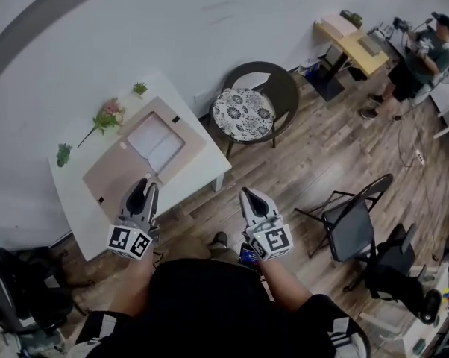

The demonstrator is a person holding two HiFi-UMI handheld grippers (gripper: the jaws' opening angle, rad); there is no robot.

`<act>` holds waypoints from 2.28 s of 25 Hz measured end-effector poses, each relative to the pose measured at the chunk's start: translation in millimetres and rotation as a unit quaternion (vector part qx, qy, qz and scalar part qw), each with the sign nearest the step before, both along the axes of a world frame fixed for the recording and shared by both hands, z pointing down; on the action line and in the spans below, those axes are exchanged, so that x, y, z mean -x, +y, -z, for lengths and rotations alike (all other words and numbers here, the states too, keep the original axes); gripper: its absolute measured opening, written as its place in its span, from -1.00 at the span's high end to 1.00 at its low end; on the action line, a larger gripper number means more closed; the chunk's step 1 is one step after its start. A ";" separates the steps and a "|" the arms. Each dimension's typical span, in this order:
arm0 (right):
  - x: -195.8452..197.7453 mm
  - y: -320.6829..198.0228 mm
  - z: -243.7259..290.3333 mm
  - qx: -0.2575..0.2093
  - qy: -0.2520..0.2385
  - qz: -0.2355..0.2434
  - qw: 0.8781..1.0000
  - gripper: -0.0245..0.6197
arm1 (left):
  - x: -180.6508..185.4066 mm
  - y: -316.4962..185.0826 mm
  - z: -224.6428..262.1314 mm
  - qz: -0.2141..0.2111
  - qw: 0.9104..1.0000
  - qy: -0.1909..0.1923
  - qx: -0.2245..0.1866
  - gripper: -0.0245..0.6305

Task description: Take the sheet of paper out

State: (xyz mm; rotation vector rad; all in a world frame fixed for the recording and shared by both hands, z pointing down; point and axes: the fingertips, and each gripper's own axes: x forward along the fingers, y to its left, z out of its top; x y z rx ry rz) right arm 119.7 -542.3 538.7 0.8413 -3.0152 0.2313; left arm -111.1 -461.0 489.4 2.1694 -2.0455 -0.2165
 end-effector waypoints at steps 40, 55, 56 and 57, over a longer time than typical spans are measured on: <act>277.3 -218.5 -116.6 0.076 0.118 0.190 0.972 0.89 | 171.0 -90.8 -299.6 0.069 0.895 0.271 0.348 0.58; 282.1 -228.1 -138.9 0.104 0.132 0.196 0.966 0.89 | 171.8 -97.7 -315.9 0.073 0.877 0.200 0.430 0.90; 282.3 -228.9 -138.5 0.104 0.131 0.195 0.966 0.89 | 172.3 -97.3 -315.2 0.073 0.879 0.204 0.425 0.90; 282.8 -229.9 -137.5 0.103 0.130 0.194 0.967 0.89 | 173.2 -96.8 -314.1 0.073 0.881 0.209 0.419 0.90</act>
